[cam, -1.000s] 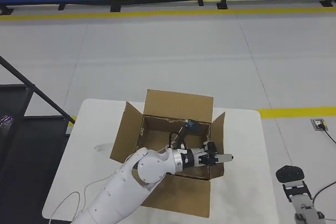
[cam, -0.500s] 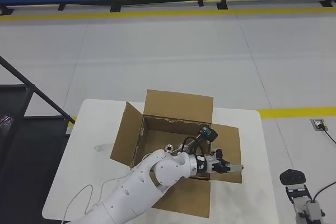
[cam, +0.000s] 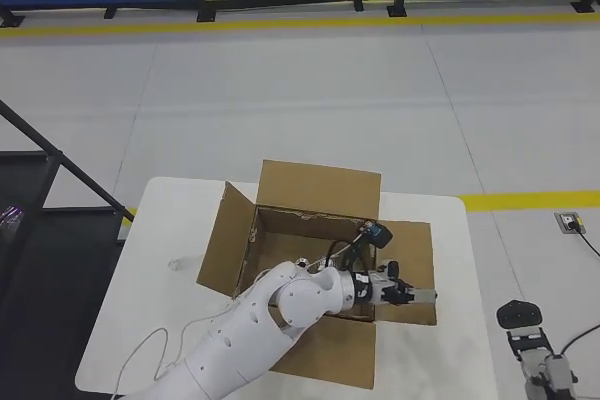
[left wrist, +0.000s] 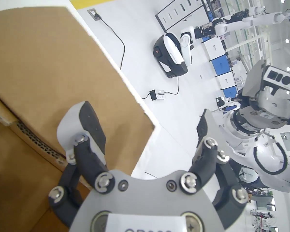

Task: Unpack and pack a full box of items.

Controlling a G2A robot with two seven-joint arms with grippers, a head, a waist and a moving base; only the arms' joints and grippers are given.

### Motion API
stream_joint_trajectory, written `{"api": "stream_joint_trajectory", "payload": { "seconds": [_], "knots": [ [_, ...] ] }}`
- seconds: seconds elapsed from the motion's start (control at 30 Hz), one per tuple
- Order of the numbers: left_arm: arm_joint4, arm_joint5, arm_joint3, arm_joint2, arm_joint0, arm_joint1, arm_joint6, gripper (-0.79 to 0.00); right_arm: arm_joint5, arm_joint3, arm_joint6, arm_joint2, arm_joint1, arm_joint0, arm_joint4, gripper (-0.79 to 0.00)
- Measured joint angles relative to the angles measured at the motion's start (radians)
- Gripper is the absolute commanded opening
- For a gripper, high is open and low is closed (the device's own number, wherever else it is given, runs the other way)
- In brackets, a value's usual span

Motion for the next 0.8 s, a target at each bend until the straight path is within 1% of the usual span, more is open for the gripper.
{"api": "stream_joint_trajectory", "payload": {
  "seconds": [0.1,0.2,0.3,0.33,0.4,0.43,0.5,0.53,0.57,0.67,0.73,0.8],
  "knots": [
    [0.031,0.005,-0.092,-0.073,0.036,0.027,-0.018,0.0,0.007,-0.027,-0.003,0.015,-0.004,0.022,-0.069,0.0],
    [0.062,0.018,-0.212,-0.179,0.097,0.062,-0.032,0.0,0.047,-0.08,0.013,0.015,-0.008,0.047,-0.181,0.0],
    [0.101,0.038,-0.352,-0.313,0.18,0.099,-0.05,0.0,0.126,-0.148,0.04,-0.011,-0.011,0.084,-0.302,0.0],
    [0.119,0.049,-0.409,-0.374,0.219,0.114,-0.055,0.0,0.159,-0.177,0.06,-0.028,-0.012,0.103,-0.356,0.0],
    [0.14,0.062,-0.497,-0.468,0.282,0.134,-0.06,0.0,0.212,-0.216,0.1,-0.064,-0.012,0.135,-0.43,0.0],
    [0.136,0.066,-0.554,-0.531,0.327,0.145,-0.066,0.0,0.254,-0.238,0.135,-0.093,-0.012,0.161,-0.479,0.0],
    [0.129,0.067,-0.632,-0.624,0.395,0.16,-0.073,0.0,0.313,-0.261,0.199,-0.148,-0.011,0.211,-0.549,0.0],
    [0.125,0.064,-0.675,-0.685,0.439,0.168,-0.075,0.0,0.353,-0.266,0.245,-0.189,-0.011,0.251,-0.595,0.0],
    [0.12,0.061,-0.701,-0.728,0.471,0.174,-0.076,0.0,0.385,-0.265,0.278,-0.222,-0.012,0.284,-0.629,0.0],
    [0.099,0.048,-0.76,-0.862,0.574,0.188,-0.071,0.0,0.476,-0.228,0.393,-0.348,-0.016,0.41,-0.736,0.0],
    [0.083,0.037,-0.777,-0.946,0.641,0.196,-0.059,0.0,0.543,-0.172,0.47,-0.445,-0.024,0.508,-0.794,0.0],
    [0.059,0.026,-0.778,-1.01,0.695,0.2,-0.049,0.0,0.607,-0.109,0.535,-0.531,-0.033,0.598,-0.843,0.0]
  ]
}}
